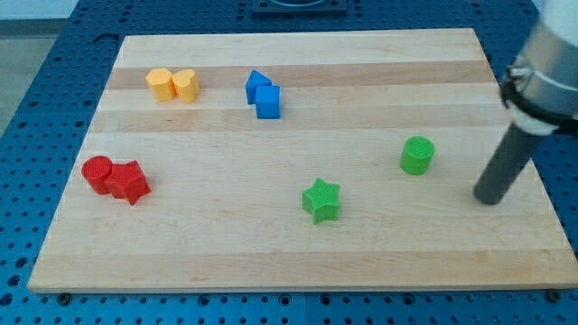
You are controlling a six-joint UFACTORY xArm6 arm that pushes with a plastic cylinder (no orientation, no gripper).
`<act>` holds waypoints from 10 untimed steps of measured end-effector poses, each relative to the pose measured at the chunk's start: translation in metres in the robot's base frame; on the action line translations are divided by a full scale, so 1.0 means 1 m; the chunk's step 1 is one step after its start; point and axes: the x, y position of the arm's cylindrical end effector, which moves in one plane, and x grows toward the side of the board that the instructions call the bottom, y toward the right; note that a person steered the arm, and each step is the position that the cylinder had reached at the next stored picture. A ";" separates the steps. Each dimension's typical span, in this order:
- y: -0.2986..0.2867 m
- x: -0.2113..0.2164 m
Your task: Move the green circle closer to green star
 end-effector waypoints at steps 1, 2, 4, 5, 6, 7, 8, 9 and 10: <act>0.015 -0.024; 0.006 -0.044; -0.076 -0.044; -0.084 -0.044; -0.073 -0.052; -0.080 -0.072; -0.117 -0.071; -0.157 -0.050; -0.179 -0.041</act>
